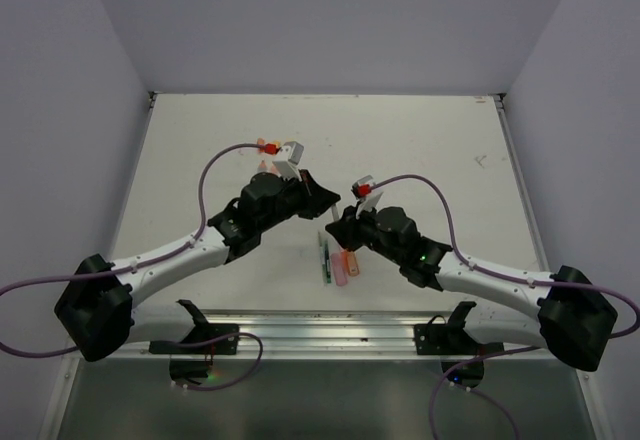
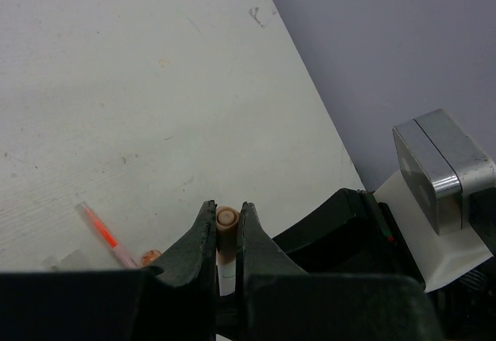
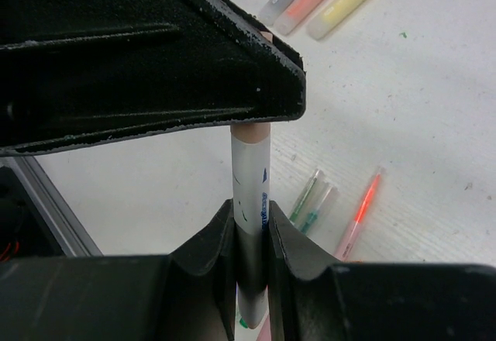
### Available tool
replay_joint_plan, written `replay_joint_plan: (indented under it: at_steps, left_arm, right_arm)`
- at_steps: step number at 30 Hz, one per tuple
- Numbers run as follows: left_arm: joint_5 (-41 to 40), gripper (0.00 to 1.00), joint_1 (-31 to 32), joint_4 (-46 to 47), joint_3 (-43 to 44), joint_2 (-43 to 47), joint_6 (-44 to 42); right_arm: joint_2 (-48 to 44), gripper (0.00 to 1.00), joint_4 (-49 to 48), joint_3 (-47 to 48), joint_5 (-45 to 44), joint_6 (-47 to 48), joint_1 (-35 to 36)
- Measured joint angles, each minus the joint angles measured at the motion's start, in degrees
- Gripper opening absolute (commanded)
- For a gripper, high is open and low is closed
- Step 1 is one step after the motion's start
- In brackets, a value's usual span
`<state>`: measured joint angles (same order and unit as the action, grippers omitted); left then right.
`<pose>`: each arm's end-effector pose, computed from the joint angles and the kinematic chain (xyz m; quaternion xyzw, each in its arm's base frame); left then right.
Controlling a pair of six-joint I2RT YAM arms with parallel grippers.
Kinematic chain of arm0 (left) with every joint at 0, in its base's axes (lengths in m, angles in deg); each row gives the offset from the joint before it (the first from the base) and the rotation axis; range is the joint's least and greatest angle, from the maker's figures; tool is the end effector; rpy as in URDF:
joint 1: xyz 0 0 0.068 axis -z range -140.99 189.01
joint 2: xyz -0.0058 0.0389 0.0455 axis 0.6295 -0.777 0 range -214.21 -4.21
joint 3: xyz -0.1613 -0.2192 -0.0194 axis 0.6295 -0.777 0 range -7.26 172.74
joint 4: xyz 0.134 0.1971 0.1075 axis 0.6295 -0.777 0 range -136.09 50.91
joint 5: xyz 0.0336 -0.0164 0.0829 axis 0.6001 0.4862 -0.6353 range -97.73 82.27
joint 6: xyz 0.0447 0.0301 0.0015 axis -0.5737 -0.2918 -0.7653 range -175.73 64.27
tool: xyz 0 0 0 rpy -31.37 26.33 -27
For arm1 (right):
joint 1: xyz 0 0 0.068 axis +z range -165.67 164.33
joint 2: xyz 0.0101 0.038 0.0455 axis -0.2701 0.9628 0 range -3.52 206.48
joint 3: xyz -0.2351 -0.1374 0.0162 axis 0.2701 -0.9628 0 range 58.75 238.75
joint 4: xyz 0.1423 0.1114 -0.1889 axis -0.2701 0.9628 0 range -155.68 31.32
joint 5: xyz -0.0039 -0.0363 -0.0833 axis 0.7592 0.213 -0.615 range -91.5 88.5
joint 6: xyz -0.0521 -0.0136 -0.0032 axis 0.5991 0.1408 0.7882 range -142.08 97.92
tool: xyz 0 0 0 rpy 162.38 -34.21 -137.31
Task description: Open the pen caps
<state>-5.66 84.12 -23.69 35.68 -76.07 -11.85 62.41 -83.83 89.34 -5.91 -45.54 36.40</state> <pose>0.2022 -0.2048 0.2728 0.0196 0.7852 -0.4438 0.4315 0.1568 0.1967 0.2294 -0.1766 0.7850 0.3387 0.4877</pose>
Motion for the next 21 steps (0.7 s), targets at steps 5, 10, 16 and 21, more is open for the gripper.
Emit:
replay_joint_plan:
  at_steps: [5, 10, 16, 21]
  left_arm:
    - [4.0, 0.00, -2.9, -0.9, 2.5, 0.0, 0.0]
    - [6.1, 0.00, -5.0, -2.8, 6.3, 0.0, 0.0]
    - [5.6, 0.00, -5.5, -4.3, 7.9, 0.4, 0.7]
    - [5.2, 0.00, -6.4, -5.2, 8.8, 0.4, 3.6]
  right_arm:
    - [-0.8, 0.00, -3.0, 0.0, 0.0, 1.6, -0.5]
    - [-1.7, 0.00, -7.5, -0.2, -0.6, 3.0, -1.1]
    - [-1.9, 0.00, -12.3, -1.6, -0.6, 4.3, -1.3]
    - [-1.9, 0.00, -15.5, -2.3, -0.7, 5.4, -1.5]
